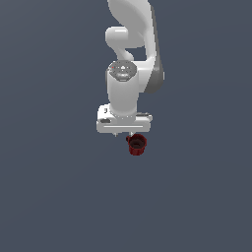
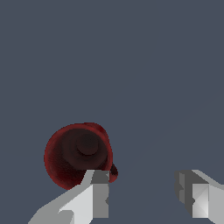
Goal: Pick up the object and move it to a goal position.
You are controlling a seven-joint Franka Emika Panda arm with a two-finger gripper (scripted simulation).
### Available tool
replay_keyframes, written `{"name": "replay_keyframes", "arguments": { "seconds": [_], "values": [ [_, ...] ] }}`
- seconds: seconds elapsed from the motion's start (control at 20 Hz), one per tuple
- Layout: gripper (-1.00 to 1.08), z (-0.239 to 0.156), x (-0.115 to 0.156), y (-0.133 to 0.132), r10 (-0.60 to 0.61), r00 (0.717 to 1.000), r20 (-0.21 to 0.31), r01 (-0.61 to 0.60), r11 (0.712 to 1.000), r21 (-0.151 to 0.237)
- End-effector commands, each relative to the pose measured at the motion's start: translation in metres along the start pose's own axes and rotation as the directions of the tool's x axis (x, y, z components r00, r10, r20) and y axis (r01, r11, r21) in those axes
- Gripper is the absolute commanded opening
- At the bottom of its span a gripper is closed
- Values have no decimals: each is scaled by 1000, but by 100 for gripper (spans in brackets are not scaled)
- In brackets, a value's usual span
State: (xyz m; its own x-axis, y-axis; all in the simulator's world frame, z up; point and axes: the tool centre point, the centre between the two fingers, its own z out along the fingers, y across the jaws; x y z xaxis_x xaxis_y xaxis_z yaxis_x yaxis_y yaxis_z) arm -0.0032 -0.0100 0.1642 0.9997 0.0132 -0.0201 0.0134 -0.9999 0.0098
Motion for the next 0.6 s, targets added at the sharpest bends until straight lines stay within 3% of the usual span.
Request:
{"name": "replay_keyframes", "arguments": {
  "seconds": [0.0, 0.55],
  "values": [
    [28, 1, 1, 0, 9, 1000, 4, -9, 1000, 2],
    [28, 11, 13, -4, 172, 981, 89, -176, 984, 29]
  ]
}}
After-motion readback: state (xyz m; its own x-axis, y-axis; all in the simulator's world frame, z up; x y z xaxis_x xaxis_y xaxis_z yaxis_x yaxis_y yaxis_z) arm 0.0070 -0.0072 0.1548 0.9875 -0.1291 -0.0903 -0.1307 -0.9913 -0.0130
